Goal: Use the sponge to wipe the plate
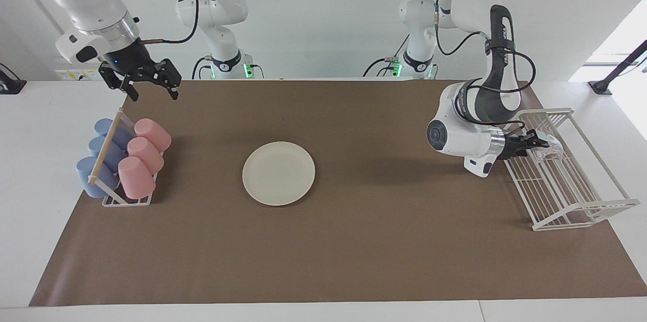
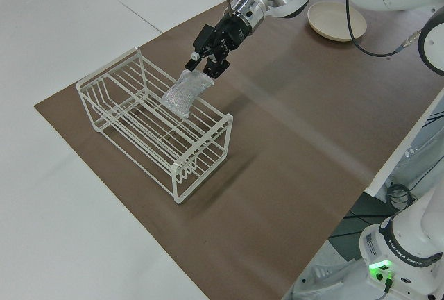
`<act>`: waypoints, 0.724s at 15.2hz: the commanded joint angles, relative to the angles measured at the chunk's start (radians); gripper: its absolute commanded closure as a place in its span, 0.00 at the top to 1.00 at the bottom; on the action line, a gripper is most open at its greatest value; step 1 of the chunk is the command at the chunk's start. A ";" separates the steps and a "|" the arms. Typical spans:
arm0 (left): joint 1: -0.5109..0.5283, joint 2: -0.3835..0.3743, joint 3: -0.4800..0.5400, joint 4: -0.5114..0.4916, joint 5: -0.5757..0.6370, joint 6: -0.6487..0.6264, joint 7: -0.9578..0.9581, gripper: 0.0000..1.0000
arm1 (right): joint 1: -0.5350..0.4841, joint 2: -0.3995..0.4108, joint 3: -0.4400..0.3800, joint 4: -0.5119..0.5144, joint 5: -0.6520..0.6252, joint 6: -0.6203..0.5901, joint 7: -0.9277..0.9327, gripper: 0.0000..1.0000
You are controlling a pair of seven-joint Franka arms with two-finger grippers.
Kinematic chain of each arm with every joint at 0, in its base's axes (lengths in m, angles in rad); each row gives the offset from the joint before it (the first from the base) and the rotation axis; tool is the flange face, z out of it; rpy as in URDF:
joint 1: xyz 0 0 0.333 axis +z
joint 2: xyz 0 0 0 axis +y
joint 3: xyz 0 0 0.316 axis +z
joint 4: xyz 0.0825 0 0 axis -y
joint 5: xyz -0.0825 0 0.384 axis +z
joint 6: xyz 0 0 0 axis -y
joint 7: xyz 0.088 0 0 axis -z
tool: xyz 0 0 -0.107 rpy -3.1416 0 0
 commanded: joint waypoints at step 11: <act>-0.005 -0.144 0.000 0.034 -0.127 -0.015 0.118 1.00 | -0.008 -0.011 0.004 -0.012 0.000 -0.010 0.013 1.00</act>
